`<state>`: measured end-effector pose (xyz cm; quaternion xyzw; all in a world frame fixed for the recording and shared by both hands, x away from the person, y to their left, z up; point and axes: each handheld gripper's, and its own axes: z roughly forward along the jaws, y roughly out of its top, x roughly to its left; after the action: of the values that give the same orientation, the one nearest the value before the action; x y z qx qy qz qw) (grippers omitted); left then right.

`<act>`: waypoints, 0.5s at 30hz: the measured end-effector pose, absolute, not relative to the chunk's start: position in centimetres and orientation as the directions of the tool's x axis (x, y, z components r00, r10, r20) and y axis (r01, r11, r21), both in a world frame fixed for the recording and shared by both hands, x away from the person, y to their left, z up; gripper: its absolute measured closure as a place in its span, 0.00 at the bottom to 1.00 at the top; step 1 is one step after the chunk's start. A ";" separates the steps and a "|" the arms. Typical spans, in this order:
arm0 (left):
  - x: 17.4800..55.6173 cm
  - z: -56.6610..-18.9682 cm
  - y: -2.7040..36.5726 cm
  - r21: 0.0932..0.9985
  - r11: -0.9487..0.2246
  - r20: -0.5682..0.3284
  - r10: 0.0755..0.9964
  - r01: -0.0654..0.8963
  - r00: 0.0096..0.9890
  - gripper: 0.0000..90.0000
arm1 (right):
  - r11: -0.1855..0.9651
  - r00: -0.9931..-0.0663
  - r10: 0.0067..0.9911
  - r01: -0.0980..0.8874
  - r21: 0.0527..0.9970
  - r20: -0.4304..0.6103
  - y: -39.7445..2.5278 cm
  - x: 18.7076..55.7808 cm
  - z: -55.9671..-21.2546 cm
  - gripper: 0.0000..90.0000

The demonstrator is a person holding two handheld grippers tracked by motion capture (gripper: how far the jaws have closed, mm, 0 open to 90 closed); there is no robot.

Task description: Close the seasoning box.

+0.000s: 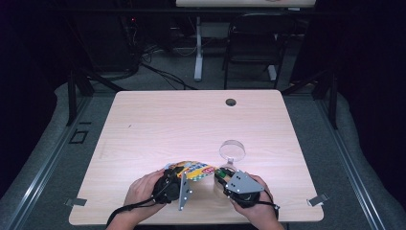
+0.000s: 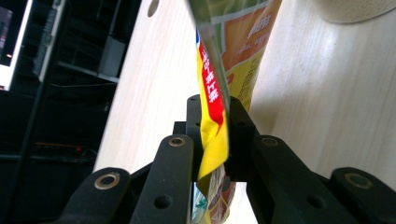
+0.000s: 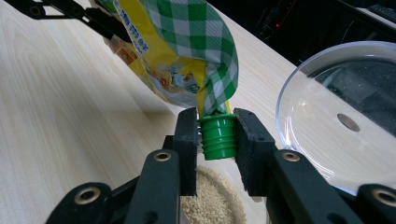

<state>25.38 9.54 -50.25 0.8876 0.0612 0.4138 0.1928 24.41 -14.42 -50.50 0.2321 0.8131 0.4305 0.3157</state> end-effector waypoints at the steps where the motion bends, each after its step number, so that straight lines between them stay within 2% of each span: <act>1: 25.4 -50.3 9.6 0.401 -0.915 0.704 0.275 -0.048 0.655 0.93 | 0.522 -0.693 0.649 0.106 0.847 -0.314 -14.4 24.4 -50.5 0.80; 8: 25.6 -50.9 9.7 0.471 -0.882 0.654 0.329 -0.026 0.681 0.93 | 0.522 -0.696 0.647 0.105 0.846 -0.313 -14.4 24.5 -50.6 0.80; 15: 25.6 -51.1 9.9 0.483 -0.875 0.635 0.338 -0.017 0.694 0.93 | 0.517 -0.696 0.647 0.102 0.850 -0.310 -14.3 24.5 -50.6 0.80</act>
<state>25.56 9.90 -51.11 0.8905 0.0901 0.3803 0.2328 24.52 -14.28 -50.59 0.2307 0.8123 0.4340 0.3140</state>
